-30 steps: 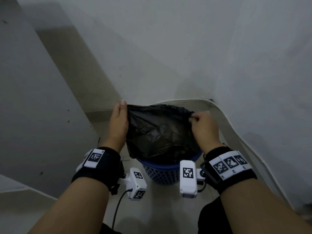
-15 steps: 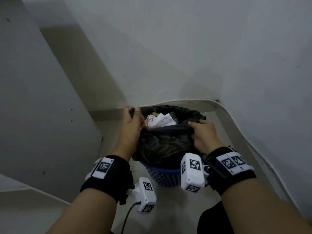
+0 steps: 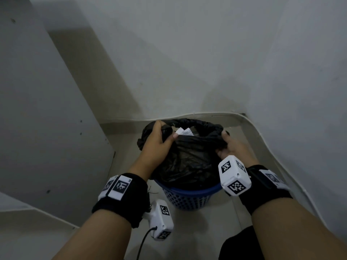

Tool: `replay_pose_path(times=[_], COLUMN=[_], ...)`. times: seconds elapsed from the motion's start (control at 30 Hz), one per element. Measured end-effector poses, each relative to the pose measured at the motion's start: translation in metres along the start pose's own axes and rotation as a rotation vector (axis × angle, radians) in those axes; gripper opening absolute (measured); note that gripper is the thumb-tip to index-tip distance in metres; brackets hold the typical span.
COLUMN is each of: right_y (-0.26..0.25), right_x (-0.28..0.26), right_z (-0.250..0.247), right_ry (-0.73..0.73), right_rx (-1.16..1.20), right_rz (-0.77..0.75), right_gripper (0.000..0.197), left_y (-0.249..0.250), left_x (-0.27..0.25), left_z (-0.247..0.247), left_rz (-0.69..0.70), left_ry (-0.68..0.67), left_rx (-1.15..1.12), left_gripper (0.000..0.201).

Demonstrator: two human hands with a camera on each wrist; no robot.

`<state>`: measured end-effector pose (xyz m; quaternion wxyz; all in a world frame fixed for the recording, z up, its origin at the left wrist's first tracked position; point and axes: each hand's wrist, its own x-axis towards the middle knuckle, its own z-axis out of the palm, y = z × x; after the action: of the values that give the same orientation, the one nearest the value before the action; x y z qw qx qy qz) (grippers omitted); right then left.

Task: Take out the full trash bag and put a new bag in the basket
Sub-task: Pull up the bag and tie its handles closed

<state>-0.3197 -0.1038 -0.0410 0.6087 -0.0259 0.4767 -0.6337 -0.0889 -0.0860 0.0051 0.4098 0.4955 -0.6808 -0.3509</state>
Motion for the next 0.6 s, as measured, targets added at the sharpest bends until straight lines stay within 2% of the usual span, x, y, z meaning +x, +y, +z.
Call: replay_pose_path(times=[0.1, 0.17, 0.27, 0.33, 0.4, 0.5, 0.57, 0.6], right_y=[-0.001, -0.003, -0.009, -0.013, -0.013, -0.001, 0.010, 0.015], right_x=[0.012, 0.015, 0.017, 0.018, -0.001, -0.028, -0.041, -0.048], right_z=[-0.002, 0.001, 0.010, 0.020, 0.032, 0.039, 0.042, 0.044], right_ry=[0.082, 0.105, 0.121, 0.047, -0.102, -0.244, -0.265, -0.278], right_rx=[-0.084, -0.164, -0.240, -0.333, -0.387, -0.442, -0.406, -0.358], right_rz=[-0.023, -0.112, -0.312, -0.470, -0.539, -0.535, -0.481, -0.430], right_gripper=[0.012, 0.006, 0.008, 0.013, 0.014, 0.016, 0.014, 0.013], left_y=[0.003, 0.005, 0.004, 0.000, -0.004, -0.005, 0.000, 0.003], left_x=[0.002, 0.000, -0.002, -0.002, -0.002, 0.000, -0.001, -0.002], left_z=[0.004, 0.005, 0.006, 0.007, 0.004, 0.002, 0.004, 0.007], left_rz=[-0.024, -0.042, -0.048, -0.035, -0.033, -0.042, -0.057, -0.062], left_ry=[0.011, 0.021, -0.010, 0.038, 0.133, 0.201, 0.225, 0.197], left_rx=[0.008, -0.055, -0.101, -0.076, -0.112, -0.195, -0.221, -0.241], left_gripper=[0.022, 0.026, 0.038, 0.032, 0.021, 0.015, 0.012, 0.017])
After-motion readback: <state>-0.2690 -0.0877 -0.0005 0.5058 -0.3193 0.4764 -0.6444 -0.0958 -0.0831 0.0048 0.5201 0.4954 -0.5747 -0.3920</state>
